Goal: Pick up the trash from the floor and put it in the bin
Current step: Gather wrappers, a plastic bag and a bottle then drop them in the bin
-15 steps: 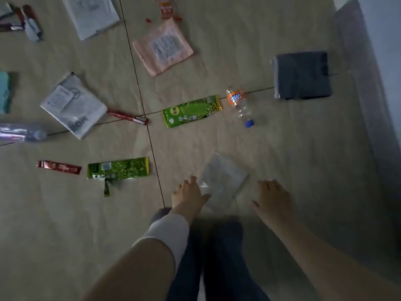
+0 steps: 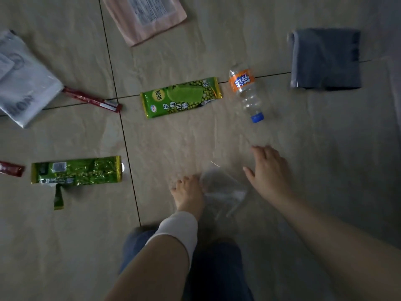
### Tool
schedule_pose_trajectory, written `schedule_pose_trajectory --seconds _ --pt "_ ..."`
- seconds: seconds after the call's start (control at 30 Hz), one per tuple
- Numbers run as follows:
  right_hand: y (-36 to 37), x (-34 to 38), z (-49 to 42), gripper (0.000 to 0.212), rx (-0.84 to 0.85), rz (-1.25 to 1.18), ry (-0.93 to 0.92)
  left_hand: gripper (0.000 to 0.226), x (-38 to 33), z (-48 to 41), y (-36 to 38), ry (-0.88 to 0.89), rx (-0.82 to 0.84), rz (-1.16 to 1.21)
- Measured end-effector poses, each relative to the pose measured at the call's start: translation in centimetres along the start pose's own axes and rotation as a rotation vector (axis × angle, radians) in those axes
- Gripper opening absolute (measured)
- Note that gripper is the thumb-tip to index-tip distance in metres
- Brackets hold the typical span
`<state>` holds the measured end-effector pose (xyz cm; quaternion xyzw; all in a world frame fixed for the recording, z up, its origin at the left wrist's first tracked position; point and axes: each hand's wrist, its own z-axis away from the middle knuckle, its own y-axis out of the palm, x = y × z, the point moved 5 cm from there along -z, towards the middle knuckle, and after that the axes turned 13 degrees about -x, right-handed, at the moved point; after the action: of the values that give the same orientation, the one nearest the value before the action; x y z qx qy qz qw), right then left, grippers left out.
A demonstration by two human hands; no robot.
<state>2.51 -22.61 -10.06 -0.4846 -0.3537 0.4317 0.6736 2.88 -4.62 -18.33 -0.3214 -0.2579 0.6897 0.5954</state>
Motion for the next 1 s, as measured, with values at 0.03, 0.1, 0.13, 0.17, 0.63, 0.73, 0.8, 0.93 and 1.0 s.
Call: schedule_pose_trajectory --seconds 0.03,0.1,0.13,0.17,0.63,0.73,0.8,0.93,1.0 --pt "-1.1 0.2 -0.2 0.055 0.003 -0.006 0.021 0.033 0.1 0.1 -1.2 -0.005 0.037 0.064" --pt "-3.6 0.7 -0.2 0.055 0.010 -0.037 0.091 0.024 0.4 0.4 -4.2 -0.025 0.097 0.191" --pt "-4.9 0.9 0.0 0.055 0.014 -0.055 0.134 0.023 0.6 0.7 -5.9 -0.033 0.121 0.221" --pt "-6.2 1.0 0.2 0.055 0.015 -0.073 0.173 0.024 0.5 0.9 -7.8 -0.038 0.134 0.232" --pt "-5.3 0.6 -11.6 0.062 -0.047 -0.055 0.185 0.055 -5.2 -15.3 -17.7 0.363 -0.229 -0.157" --pt "-2.9 0.1 -13.7 0.077 -0.070 -0.071 0.215 0.069 -5.1 -17.3 -15.5 0.400 -0.333 -0.217" --pt "-1.8 0.0 -14.8 0.086 -0.088 -0.070 0.213 0.068 -4.8 -18.2 -14.3 0.347 -0.354 -0.187" --pt "0.3 0.0 -15.9 0.082 -0.068 -0.188 0.287 0.041 -3.6 -19.0 -13.4 0.244 -0.251 -0.046" --pt "0.9 -0.1 -16.0 0.070 -0.045 -0.267 0.357 0.030 -2.2 -17.9 -13.8 0.211 -0.174 0.067"
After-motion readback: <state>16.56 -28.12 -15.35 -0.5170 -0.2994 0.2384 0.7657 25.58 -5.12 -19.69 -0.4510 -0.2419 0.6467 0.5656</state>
